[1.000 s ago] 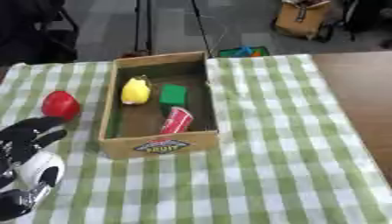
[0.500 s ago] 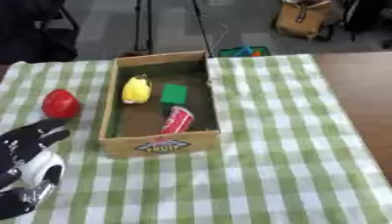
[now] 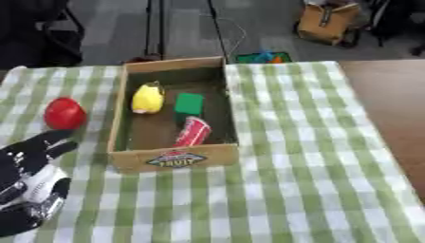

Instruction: Pick up objects on the table and place them in the box.

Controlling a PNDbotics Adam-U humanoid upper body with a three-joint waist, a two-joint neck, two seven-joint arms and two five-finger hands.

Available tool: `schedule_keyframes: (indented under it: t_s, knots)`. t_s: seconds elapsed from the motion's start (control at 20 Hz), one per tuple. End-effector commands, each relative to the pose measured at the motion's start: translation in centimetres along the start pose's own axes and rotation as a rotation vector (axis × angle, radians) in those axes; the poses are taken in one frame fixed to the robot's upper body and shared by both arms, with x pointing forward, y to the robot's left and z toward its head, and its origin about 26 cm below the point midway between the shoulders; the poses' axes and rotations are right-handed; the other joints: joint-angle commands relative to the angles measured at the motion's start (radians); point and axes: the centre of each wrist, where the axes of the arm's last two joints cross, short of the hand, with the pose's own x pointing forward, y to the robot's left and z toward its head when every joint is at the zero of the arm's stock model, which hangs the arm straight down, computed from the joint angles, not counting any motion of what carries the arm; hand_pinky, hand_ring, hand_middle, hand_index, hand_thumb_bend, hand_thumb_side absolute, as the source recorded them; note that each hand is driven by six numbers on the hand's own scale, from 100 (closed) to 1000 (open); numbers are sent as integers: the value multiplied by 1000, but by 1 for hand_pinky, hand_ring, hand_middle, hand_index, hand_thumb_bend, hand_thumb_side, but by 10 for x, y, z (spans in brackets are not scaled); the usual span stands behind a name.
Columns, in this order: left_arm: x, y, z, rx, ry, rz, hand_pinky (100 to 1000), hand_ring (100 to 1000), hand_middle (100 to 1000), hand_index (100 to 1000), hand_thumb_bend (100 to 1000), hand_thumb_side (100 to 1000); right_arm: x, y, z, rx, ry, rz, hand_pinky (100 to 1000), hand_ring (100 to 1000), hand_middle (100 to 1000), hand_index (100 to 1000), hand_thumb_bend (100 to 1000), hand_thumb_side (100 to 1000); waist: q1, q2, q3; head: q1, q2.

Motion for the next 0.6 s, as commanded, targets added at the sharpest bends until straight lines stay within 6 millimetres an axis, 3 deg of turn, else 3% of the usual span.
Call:
schedule_keyframes:
  t_s: [0.05,0.1,0.25,0.6]
  knots:
    - [-3,7,-2,-12,4,-21,880,1000,1000,1000,100,917,5,-1,-9,-16,-37,-14,547,543,513,562,100,738,-2,-16,0,3,-13]
    - [-4,7,-2,-19,10,-25,880,1000,1000,1000,100,917,5,0,-9,-17,-37,-15,547,543,513,562,100,738,-2,-15,-1,3,-14]
    - [-6,7,-2,-30,25,-62,992,1000,1000,1000,100,931,5,0,-9,-19,-35,-16,546,538,508,560,100,739,-4,-14,-1,3,-17]
    - [-7,9,-1,-48,39,-149,1000,1000,1000,1000,100,921,5,0,-9,-20,-33,-18,546,534,503,559,100,739,-6,-12,0,3,-20]
